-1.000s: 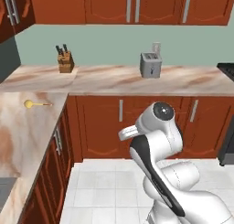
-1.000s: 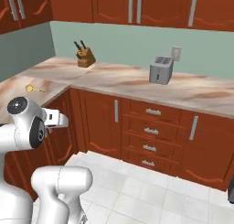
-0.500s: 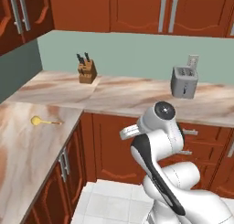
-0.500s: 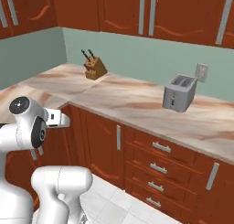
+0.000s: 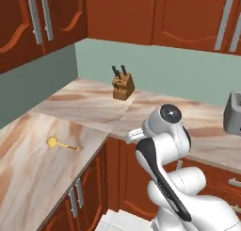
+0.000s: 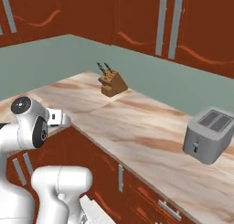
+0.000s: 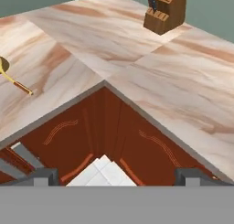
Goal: Take the fork and place it on the left side of the plate. Then take the spoon and place it on the right side of the plate. Make sure they're directly next to the plate.
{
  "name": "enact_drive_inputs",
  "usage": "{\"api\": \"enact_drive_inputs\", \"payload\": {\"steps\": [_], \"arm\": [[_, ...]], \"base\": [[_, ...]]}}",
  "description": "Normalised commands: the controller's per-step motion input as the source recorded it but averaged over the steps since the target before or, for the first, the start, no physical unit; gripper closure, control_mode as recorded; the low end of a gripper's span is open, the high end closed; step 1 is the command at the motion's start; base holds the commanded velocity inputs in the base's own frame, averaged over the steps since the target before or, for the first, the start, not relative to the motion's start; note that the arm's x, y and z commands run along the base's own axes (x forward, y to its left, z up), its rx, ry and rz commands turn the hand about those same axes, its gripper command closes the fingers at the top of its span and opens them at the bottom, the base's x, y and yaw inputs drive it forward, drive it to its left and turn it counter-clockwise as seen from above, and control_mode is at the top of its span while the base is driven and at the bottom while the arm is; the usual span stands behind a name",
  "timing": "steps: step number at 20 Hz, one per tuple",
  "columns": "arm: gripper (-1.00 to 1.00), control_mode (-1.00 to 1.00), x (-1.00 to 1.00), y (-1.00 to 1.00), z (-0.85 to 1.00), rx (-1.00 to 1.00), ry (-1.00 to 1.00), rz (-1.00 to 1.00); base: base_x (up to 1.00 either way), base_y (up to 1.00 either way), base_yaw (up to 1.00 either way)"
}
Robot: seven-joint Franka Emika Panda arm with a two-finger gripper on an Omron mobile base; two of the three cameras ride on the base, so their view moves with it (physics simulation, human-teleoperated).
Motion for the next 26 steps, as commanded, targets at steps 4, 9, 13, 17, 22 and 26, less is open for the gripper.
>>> {"api": "enact_drive_inputs", "payload": {"steps": [4, 9, 13, 17, 22, 26], "arm": [[-1.00, 1.00, 0.00, 0.00, 0.00, 0.00, 0.00, 0.00], [-1.00, 1.00, 0.00, 0.00, 0.00, 0.00, 0.00, 0.00], [-1.00, 1.00, 0.00, 0.00, 0.00, 0.00, 0.00, 0.00], [-1.00, 1.00, 0.00, 0.00, 0.00, 0.00, 0.00, 0.00], [-1.00, 1.00, 0.00, 0.00, 0.00, 0.00, 0.00, 0.00], [-1.00, 1.00, 0.00, 0.00, 0.00, 0.00, 0.00, 0.00]], "base": [[0.78, 0.03, 0.46], [0.23, 0.44, 0.48], [0.19, 0.46, 0.49], [0.41, 0.20, 0.51], [0.57, 0.06, 0.50], [0.91, -0.07, 0.41]]}}
